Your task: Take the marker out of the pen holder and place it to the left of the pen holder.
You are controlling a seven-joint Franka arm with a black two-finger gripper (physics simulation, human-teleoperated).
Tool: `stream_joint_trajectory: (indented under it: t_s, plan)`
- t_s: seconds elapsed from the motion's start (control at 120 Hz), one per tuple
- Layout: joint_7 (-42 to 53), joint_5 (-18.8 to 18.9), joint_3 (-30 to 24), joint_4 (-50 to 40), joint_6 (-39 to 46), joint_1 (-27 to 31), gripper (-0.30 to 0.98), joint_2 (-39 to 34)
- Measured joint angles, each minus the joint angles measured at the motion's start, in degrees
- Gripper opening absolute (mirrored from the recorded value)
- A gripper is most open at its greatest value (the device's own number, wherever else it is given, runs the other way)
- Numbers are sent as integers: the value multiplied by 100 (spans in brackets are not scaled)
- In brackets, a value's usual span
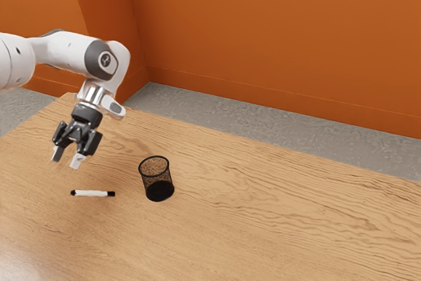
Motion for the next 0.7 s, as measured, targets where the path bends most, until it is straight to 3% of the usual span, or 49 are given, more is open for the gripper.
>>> stream_joint_trajectory:
  t_s: [0.183, 0.358, 0.7]
  plan:
    - [471, -34, -523, -337, 1565, 26, 62, -836]
    - [865, -153, -1353, -410, 2470, 11, 66, -1653]
    - [1365, -364, -1572, 89, 3278, -373, 68, -1802]
